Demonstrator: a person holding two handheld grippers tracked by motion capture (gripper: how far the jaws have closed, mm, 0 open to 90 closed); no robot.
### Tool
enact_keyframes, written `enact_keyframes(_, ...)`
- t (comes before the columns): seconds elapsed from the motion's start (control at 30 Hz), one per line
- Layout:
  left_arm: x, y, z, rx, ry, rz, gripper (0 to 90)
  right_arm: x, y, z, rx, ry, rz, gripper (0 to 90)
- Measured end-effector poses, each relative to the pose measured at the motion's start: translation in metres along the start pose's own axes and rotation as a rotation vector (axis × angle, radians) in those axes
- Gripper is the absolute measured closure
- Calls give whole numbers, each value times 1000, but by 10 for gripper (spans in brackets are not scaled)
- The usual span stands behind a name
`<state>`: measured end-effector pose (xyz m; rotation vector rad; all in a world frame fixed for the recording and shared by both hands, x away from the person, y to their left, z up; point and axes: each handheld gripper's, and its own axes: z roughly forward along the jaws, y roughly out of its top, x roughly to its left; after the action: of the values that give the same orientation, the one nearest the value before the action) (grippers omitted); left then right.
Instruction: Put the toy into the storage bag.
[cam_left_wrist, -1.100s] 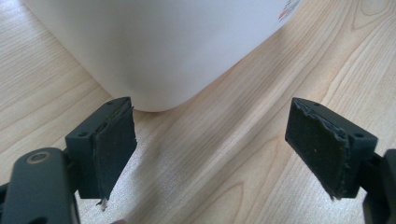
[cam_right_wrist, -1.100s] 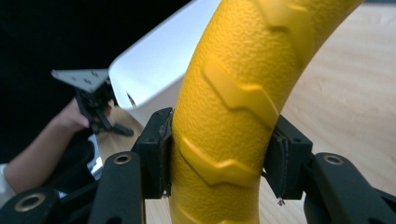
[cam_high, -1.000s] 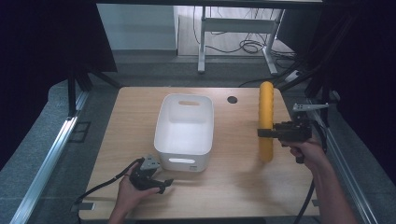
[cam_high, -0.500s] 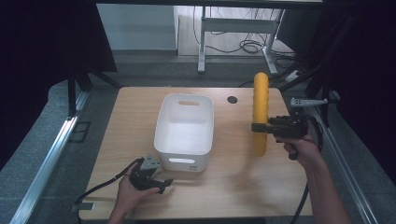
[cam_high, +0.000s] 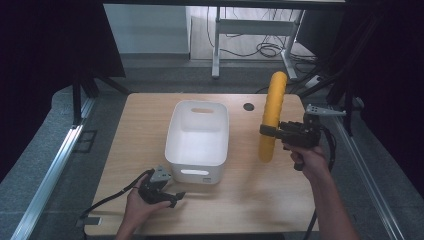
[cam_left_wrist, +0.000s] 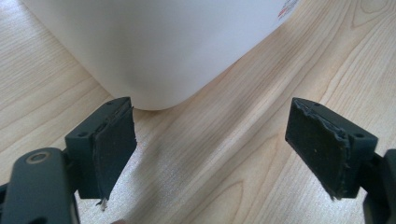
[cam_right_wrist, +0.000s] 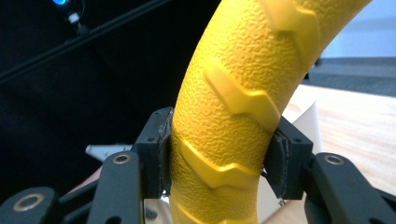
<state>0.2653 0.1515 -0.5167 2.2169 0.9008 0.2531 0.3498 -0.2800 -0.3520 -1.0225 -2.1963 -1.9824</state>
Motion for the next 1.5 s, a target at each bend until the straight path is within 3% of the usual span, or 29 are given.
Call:
enact_keyframes(0.27,0,0,1,4,-3,1,163,7,-5,11,-93,-60,13,486)
enact_keyframes(0.4,0,0,0,4,-3,-4,162,14,-8,19,-145,-116,18,485)
enact_keyframes(0.73,0,0,1,9,-5,-1,162,35,-8,40,-220,-242,-41,483)
enact_keyframes(0.83,0,0,1,9,-6,-1,163,41,-8,46,-231,-256,-71,483)
enact_keyframes(1.17,0,0,1,14,-8,-2,162,51,-7,58,-319,-260,-92,482)
enact_keyframes(1.5,0,0,2,20,-12,-1,162,62,-1,63,-374,-258,-130,481)
